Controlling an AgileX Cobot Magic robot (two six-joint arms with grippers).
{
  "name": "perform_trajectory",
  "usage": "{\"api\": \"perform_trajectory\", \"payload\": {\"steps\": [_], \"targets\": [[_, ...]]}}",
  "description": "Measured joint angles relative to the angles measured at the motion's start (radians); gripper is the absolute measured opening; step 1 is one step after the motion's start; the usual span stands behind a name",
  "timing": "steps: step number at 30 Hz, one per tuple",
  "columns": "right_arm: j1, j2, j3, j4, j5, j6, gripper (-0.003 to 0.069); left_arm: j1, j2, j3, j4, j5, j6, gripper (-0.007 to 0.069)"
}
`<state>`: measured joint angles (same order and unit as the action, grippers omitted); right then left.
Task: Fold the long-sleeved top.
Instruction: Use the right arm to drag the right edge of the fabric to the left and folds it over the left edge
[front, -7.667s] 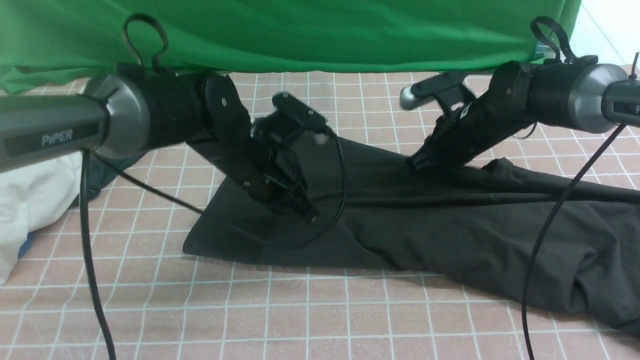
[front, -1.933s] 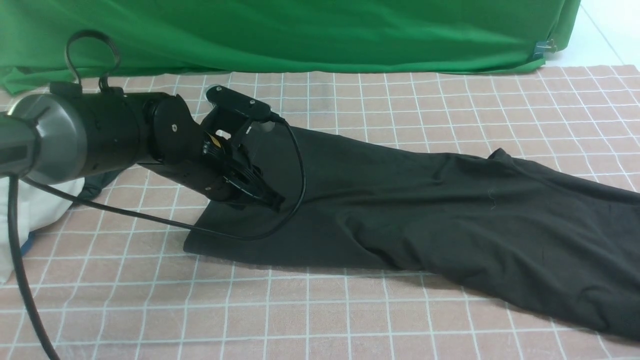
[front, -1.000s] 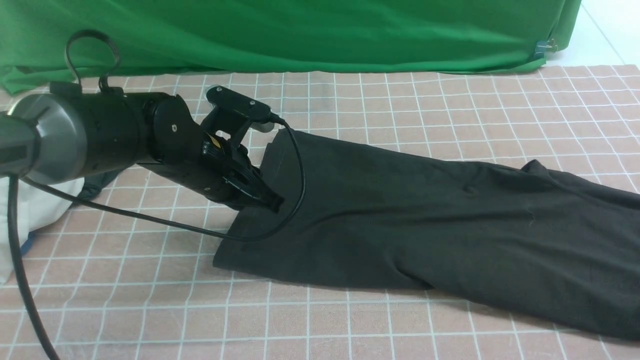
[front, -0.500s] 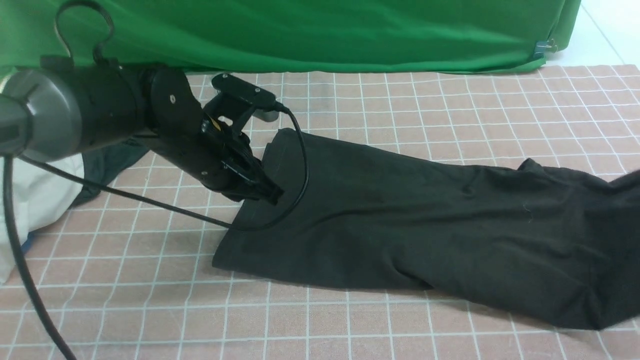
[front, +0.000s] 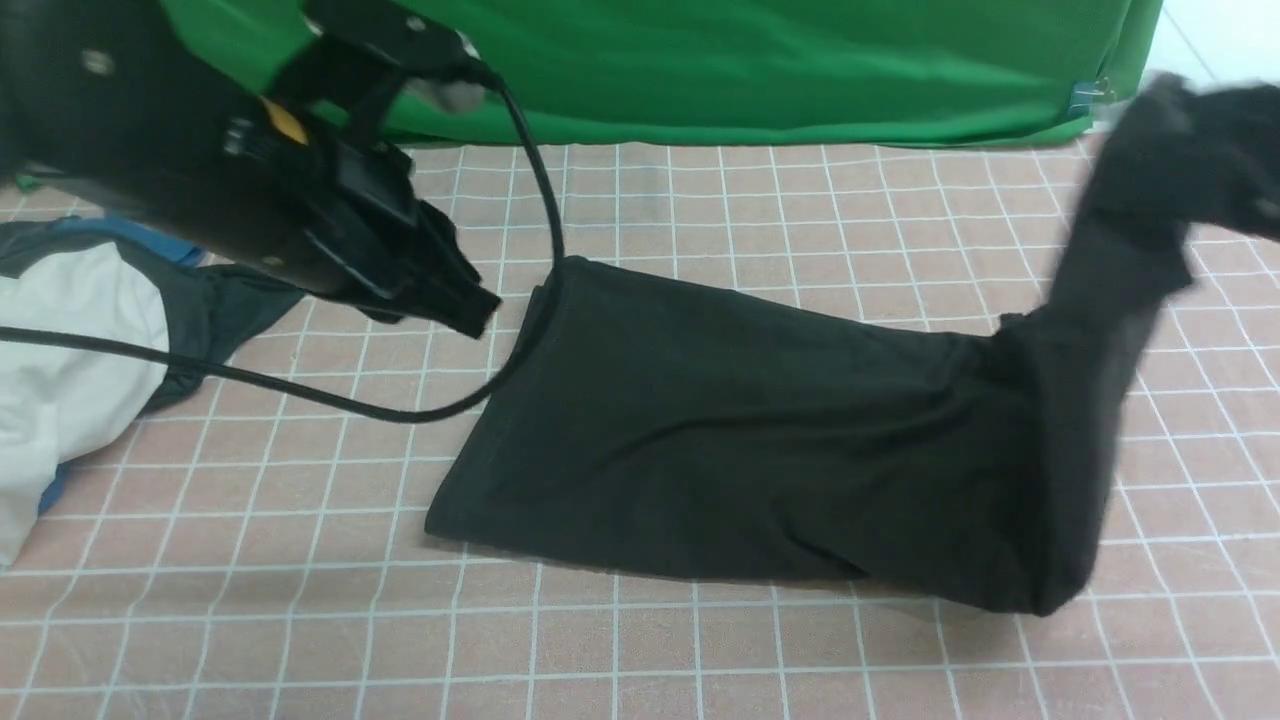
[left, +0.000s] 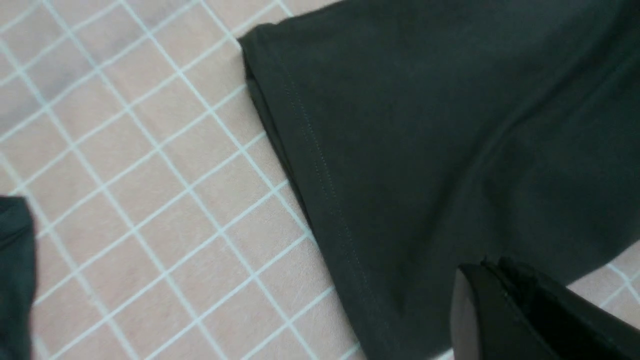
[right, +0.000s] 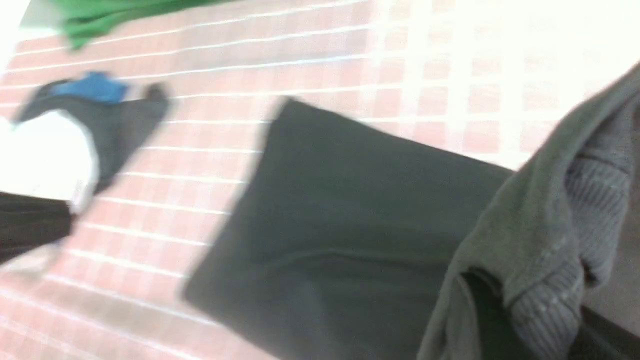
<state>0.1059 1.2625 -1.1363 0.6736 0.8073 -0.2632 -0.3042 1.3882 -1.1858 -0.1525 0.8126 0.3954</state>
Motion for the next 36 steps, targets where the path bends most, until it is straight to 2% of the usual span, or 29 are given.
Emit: {"api": "perform_trajectory", "payload": {"steps": [10,20,36], "targets": [[0.208,0.241,-0.268,0.054,-0.024,-0.040,0.0081,0.001,-0.111,0.000,0.153,0.058,-0.114,0.0018],[0.357,0.460,-0.458,0.073,-0.075,-0.041,0.0081,0.003,-0.121,0.000,0.177,0.058,-0.135,0.0018],[0.429,0.722,-0.615,0.109,-0.083,-0.018,0.0083,0.003,-0.121,0.000,0.177,0.042,-0.135,0.0018]]}}
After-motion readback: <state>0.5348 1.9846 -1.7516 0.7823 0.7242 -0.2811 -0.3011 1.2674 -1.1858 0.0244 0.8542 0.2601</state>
